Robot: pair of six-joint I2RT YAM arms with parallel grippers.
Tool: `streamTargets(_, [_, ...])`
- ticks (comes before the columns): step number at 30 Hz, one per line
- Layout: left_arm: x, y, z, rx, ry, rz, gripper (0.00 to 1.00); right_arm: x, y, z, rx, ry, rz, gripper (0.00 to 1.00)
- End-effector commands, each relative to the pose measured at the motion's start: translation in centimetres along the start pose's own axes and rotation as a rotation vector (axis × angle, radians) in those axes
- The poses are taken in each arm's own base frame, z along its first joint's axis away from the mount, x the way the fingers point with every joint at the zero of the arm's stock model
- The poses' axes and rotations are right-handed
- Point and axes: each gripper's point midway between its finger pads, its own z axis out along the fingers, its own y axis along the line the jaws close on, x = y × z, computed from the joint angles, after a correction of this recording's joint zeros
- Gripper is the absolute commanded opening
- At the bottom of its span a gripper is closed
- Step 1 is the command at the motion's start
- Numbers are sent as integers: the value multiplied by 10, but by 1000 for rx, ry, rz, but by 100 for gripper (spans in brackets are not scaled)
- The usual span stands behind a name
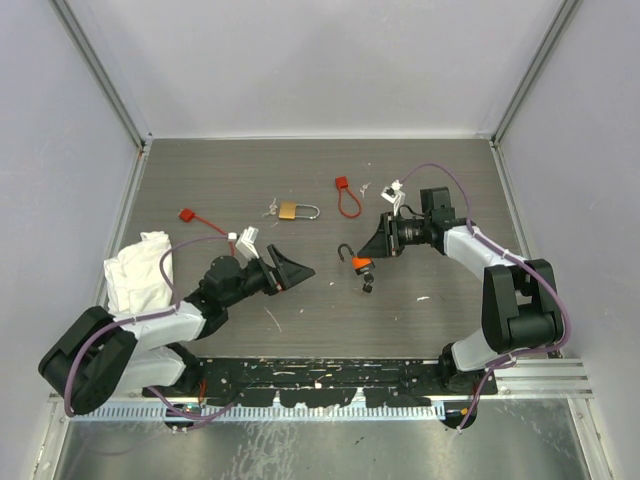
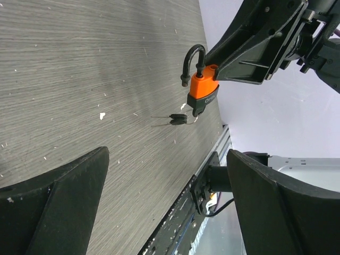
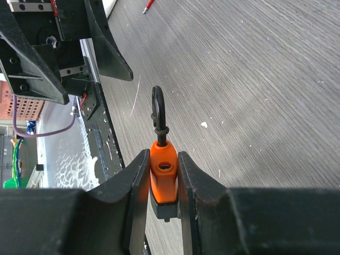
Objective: Lock with the key
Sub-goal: Lock the lock.
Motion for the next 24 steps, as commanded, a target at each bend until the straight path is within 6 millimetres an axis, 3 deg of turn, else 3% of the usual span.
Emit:
streamTargets(1, [-14, -29, 9, 98, -45, 22, 93, -10, 13, 1, -61, -17, -50, 1])
streamTargets(6, [-6, -35, 13, 138, -13, 51, 93, -9, 15, 2, -76, -18, -44, 1])
streamTargets(9, [5, -28, 19, 131, 18, 50, 93, -8, 16, 4, -82, -17, -33, 1])
streamTargets(15, [15, -38, 25, 188, 19, 67, 93, -9, 21, 6, -117, -30, -7, 1])
streamTargets(24, [14, -46, 42, 212, -14, 58, 92, -11, 33, 5, -169, -47, 19, 1])
